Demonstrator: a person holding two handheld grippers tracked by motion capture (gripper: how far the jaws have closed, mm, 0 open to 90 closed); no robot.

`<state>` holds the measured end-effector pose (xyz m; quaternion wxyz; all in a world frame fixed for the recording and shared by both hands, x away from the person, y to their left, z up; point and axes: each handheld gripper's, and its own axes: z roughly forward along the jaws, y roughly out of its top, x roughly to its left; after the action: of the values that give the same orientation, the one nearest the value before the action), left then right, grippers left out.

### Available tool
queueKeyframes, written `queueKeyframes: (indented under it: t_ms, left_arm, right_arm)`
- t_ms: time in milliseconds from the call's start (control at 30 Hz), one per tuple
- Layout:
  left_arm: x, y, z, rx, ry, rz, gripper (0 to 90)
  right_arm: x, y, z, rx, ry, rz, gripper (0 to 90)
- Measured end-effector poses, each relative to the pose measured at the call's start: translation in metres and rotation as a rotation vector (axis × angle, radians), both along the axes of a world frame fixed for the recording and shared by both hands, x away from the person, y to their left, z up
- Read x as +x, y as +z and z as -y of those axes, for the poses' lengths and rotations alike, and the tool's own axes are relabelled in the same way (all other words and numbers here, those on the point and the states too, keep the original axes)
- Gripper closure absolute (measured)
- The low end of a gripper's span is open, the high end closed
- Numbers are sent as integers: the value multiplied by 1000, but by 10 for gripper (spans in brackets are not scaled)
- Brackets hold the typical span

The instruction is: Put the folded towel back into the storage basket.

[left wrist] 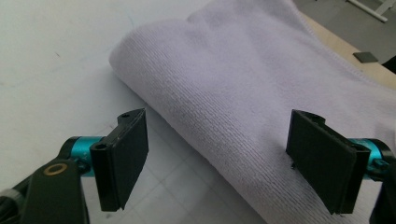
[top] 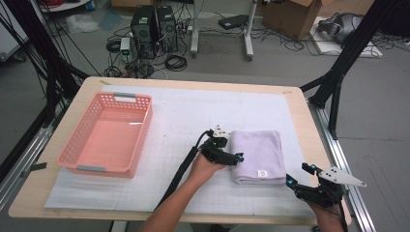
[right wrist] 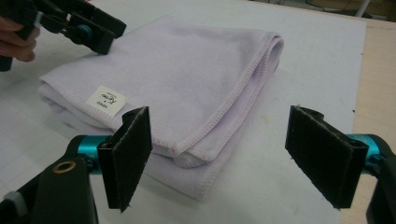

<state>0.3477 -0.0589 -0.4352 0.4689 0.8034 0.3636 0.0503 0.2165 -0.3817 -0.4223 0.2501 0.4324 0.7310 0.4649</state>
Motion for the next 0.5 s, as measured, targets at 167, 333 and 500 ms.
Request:
queueKeyframes:
  t_ms: [167, 333, 500]
  left_arm:
    - [2, -5, 10, 26, 4, -20, 207]
    - [2, -12, 18, 24, -1, -68, 208]
    - [1, -12, 22, 36, -11, -68, 222]
  right_arm:
    - [2, -1, 1, -2, 6, -4, 219]
    - [2, -1, 1, -5, 8, 0, 219]
    - [2, -1, 0, -3, 8, -7, 219]
